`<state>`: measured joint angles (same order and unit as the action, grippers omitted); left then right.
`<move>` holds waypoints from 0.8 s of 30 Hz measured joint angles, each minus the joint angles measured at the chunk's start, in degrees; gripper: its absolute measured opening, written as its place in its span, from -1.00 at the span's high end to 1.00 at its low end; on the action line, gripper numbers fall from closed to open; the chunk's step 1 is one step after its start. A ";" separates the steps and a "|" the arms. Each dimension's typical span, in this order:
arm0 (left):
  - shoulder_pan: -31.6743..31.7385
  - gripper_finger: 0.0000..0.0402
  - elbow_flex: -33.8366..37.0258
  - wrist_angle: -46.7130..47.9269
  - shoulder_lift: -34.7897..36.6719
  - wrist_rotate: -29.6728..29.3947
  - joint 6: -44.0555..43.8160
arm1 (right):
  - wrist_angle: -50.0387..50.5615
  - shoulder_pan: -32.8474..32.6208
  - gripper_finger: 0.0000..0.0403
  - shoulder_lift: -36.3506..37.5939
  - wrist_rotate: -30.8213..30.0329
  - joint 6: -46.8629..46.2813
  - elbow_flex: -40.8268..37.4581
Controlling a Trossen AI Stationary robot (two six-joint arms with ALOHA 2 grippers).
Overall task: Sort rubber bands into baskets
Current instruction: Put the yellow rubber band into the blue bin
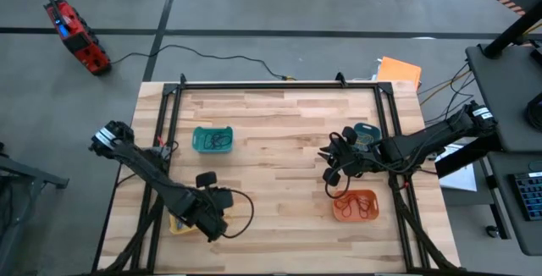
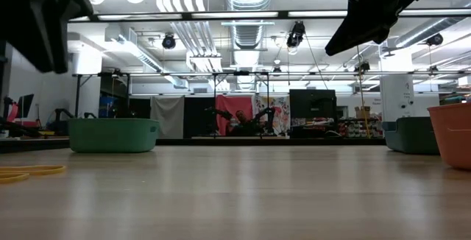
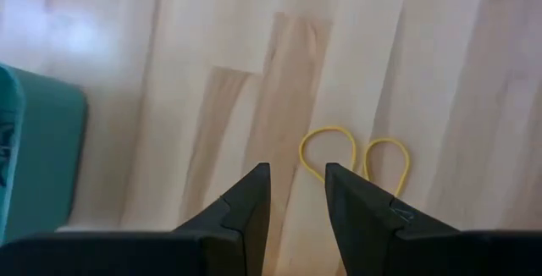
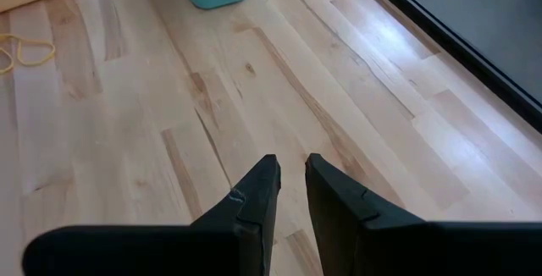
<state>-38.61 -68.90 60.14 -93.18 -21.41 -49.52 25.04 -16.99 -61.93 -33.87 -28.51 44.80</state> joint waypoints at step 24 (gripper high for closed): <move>2.36 0.50 10.13 -15.16 -6.04 11.04 1.02 | 0.02 0.00 0.72 0.00 0.04 0.02 0.00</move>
<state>-36.25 -58.77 44.99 -99.22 -10.38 -48.50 25.06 -16.99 -61.93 -33.82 -28.49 44.80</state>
